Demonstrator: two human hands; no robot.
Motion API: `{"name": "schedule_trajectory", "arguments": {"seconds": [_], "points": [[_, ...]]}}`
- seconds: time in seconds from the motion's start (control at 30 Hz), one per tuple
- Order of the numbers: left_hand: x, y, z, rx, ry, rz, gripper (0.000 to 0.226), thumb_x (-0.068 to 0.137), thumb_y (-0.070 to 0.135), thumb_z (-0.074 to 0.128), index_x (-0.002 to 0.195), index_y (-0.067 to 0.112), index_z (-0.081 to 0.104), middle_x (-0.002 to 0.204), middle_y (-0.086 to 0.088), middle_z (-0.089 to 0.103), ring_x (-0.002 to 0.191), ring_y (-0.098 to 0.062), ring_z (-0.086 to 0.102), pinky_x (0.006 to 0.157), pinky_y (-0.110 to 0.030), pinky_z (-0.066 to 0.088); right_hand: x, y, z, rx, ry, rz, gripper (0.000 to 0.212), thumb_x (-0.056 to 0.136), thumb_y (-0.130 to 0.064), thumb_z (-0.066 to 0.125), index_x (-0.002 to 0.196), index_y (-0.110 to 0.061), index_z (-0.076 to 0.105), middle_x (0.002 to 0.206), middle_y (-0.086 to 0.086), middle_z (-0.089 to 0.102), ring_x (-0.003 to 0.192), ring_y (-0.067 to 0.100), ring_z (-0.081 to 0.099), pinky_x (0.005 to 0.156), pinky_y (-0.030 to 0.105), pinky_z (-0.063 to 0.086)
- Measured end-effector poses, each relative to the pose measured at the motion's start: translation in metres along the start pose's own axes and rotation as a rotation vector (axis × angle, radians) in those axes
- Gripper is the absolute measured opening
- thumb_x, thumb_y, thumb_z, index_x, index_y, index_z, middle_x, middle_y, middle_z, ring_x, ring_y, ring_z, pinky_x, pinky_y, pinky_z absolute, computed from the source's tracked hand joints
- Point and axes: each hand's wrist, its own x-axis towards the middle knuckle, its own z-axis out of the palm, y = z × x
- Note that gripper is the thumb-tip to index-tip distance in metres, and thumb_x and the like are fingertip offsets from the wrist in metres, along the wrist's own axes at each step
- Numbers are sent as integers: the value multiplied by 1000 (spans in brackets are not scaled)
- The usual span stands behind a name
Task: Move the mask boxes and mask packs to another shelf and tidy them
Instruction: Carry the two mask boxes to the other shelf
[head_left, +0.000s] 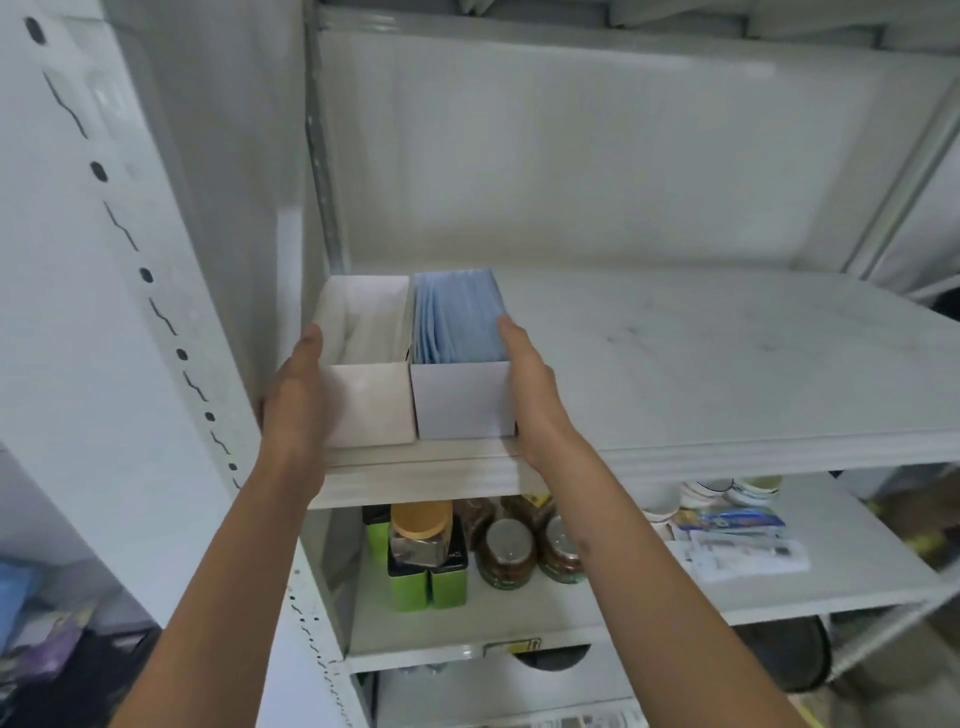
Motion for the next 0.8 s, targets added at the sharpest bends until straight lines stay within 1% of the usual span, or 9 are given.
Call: {"name": "schedule_trajectory", "arguments": {"seconds": [0.07, 0.17, 0.23, 0.3, 0.4, 0.5, 0.57, 0.7, 0.8], "points": [[-11, 1, 0, 37, 43, 149, 75, 70, 81, 48, 135, 44, 52, 136, 14, 53, 132, -15, 47, 110, -33, 33, -3, 0, 1, -66, 22, -11, 76, 63, -89, 51, 110, -30, 65, 105, 6, 72, 95, 24, 71, 89, 44, 58], [-27, 2, 1, 211, 68, 501, 63, 94, 62, 46, 151, 36, 38, 151, 16, 41, 140, -4, 37, 110, -25, 30, -9, -1, 2, -175, 83, -27, 90, 69, -94, 34, 117, -24, 63, 108, 5, 70, 99, 24, 67, 93, 43, 53], [-34, 5, 3, 287, 105, 744, 54, 101, 45, 49, 151, 26, 38, 155, 8, 38, 143, -6, 34, 115, -27, 30, -14, -2, -5, -229, 119, -94, 83, 77, -91, 27, 113, -27, 65, 106, 2, 69, 99, 23, 65, 92, 42, 52], [-43, 12, 9, 377, 106, 988, 47, 102, 26, 53, 145, 12, 46, 151, -9, 40, 142, -18, 36, 116, -29, 31, -23, -2, -19, -258, 116, -178, 68, 84, -85, 25, 105, -34, 65, 100, -6, 66, 102, 21, 63, 92, 39, 47], [-59, 10, 35, 420, 5, 1220, 37, 95, 13, 58, 130, 0, 57, 137, -21, 49, 131, -29, 46, 109, -34, 38, -35, -3, -59, -326, 204, -348, 45, 90, -73, 36, 92, -38, 64, 101, -12, 68, 105, 15, 63, 94, 36, 47], [-84, -1, 85, 387, -131, 1331, 28, 90, 11, 61, 115, -2, 65, 121, -23, 57, 117, -34, 53, 103, -33, 41, -59, -4, -119, -383, 363, -554, 21, 95, -45, 56, 104, -32, 70, 101, -16, 72, 99, 1, 65, 87, 22, 50], [-108, -10, 129, 315, -249, 1349, 25, 88, 9, 63, 110, -2, 68, 115, -21, 58, 111, -32, 56, 100, -27, 42, -83, -7, -170, -518, 503, -641, 20, 95, -39, 59, 108, -29, 70, 101, -19, 71, 97, -1, 64, 80, 18, 49], [-174, -29, 226, 245, -584, 1277, 27, 90, 20, 62, 114, 9, 67, 119, -9, 55, 109, -24, 57, 91, -27, 46, -152, -12, -285, -917, 793, -566, 34, 97, -45, 54, 118, -23, 67, 110, -10, 71, 101, 12, 62, 83, 31, 48], [-241, -50, 301, 354, -876, 1266, 35, 92, 39, 55, 118, 18, 66, 121, -2, 55, 107, -26, 54, 89, -36, 44, -228, -6, -362, -1117, 1004, -398, 31, 94, -35, 56, 117, -18, 68, 110, 1, 72, 105, 24, 62, 88, 40, 49]]}}
